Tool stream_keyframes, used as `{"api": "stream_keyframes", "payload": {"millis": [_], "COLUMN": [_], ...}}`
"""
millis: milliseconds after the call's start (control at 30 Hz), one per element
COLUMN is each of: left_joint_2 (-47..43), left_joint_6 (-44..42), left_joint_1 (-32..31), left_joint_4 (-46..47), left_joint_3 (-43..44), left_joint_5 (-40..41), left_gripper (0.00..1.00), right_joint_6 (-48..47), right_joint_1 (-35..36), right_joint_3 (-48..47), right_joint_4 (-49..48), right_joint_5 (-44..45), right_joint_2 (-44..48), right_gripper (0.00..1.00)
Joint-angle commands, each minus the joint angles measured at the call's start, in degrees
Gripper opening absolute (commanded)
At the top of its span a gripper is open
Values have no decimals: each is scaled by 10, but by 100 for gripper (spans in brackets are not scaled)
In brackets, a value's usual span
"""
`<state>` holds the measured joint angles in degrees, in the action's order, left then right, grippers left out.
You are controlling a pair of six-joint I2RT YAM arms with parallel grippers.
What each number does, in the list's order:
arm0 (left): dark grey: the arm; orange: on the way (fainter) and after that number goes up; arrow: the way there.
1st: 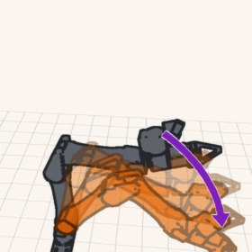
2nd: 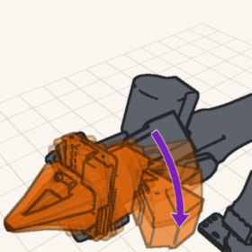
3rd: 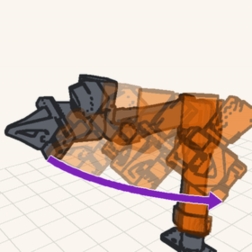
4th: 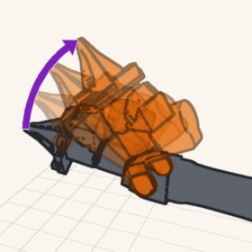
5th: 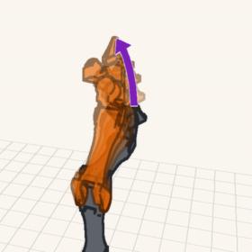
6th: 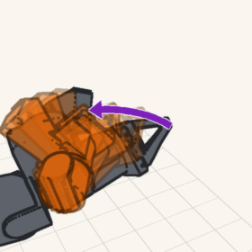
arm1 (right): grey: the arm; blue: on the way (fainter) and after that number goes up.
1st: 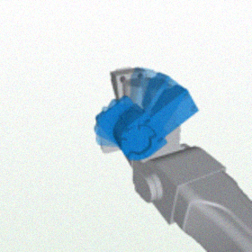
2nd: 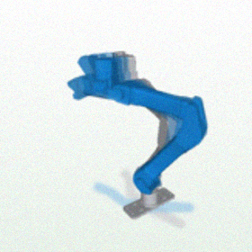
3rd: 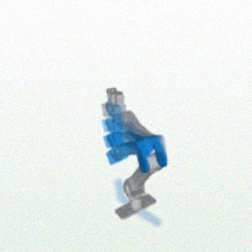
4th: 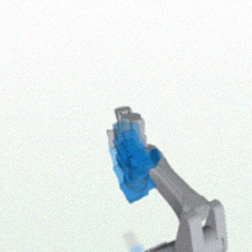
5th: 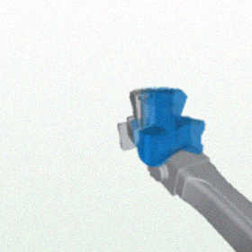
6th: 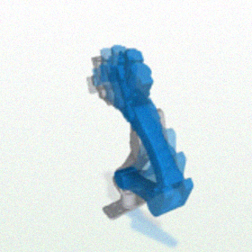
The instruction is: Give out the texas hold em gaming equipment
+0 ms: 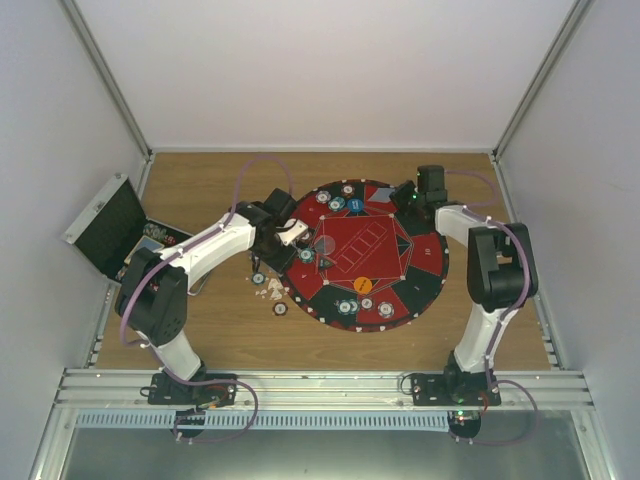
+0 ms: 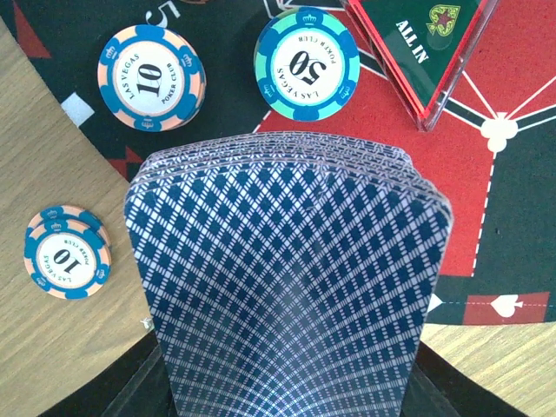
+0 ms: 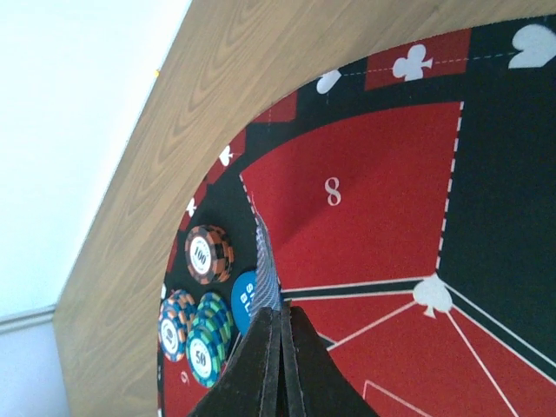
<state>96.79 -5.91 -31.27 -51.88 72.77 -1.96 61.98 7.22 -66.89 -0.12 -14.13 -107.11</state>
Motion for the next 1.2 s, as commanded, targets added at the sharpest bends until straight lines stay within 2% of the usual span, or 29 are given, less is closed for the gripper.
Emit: {"api": "stream_keyframes", "payload": {"millis": [0, 267, 600, 800, 1033, 1167], "left_joint_2": [-24, -28, -36, -34, -36, -34], "left_joint_6": [4, 2, 5, 2, -2, -3], "left_joint_1": [2, 2, 5, 7, 6, 0], "left_joint_4": [3, 5, 7, 8, 13, 16], "left_joint_3": [-6, -10, -18, -17, -13, -8], "left_joint_5": [7, 2, 3, 1, -19, -35], "left_gripper": [50, 50, 50, 50, 50, 50], "right_joint_6": [36, 90, 91, 61, 25, -53], "right_joint_1": [20, 38, 51, 49, 33, 6], "right_joint_3": [-25, -64, -106, -119, -93, -77], "right_joint_4": [-25, 6, 34, 35, 52, 80], "right_joint_5": [59, 105, 125, 122, 135, 120], "right_joint_2": [-37, -113, -155, -152, -94, -25], "right_gripper": [0, 1, 1, 18, 51, 69]}}
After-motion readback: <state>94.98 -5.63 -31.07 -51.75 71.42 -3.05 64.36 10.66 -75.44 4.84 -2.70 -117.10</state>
